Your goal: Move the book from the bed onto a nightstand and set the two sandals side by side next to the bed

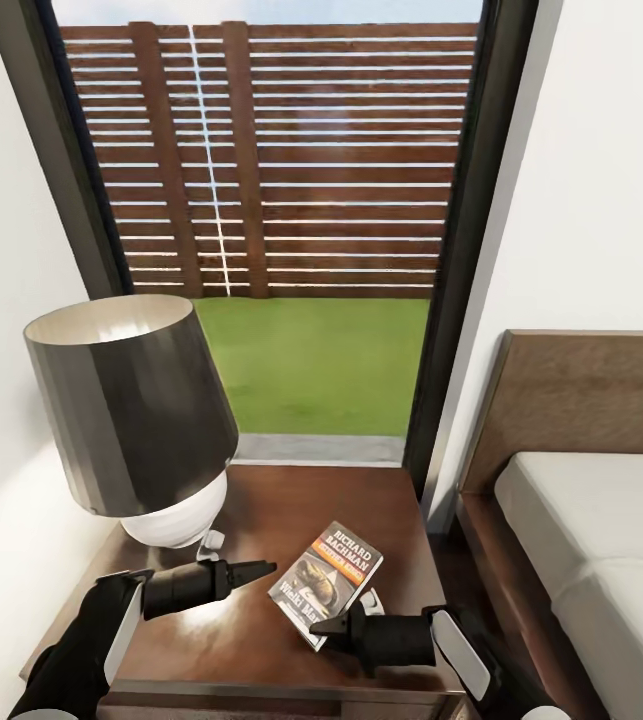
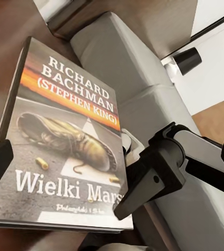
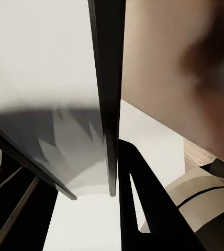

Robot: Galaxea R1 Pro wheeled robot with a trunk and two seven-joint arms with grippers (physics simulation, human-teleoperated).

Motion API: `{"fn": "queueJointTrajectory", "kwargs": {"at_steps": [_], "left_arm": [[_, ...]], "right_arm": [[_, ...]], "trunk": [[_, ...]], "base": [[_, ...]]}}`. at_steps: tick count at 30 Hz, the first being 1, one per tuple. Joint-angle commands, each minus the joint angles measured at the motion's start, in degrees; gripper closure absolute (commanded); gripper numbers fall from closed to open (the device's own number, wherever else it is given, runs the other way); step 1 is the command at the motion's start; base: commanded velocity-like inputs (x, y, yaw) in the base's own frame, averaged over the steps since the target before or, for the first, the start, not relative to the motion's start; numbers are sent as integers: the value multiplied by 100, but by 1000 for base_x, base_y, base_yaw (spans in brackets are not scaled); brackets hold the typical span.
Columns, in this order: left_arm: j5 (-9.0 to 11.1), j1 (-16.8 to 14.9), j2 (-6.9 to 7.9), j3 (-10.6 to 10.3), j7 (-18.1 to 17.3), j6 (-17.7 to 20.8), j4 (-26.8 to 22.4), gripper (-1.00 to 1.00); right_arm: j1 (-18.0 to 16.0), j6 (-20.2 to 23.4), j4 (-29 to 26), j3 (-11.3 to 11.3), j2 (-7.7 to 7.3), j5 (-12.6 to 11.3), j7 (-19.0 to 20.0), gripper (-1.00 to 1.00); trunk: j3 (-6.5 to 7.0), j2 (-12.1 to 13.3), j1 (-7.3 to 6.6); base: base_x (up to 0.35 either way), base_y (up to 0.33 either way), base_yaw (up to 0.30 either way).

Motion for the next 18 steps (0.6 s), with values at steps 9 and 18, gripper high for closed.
{"fn": "queueJointTrajectory", "kwargs": {"at_steps": [9,18], "left_arm": [[16,-2,1,2,-13,58,1,-100],[15,-2,1,0,-13,58,1,-100]], "right_arm": [[-4,6,0,7,-3,30,42,100],[-4,6,0,7,-3,30,42,100]], "trunk": [[-5,-2,-1],[-5,-2,-1]], "base": [[129,0,0],[7,0,0]]}}
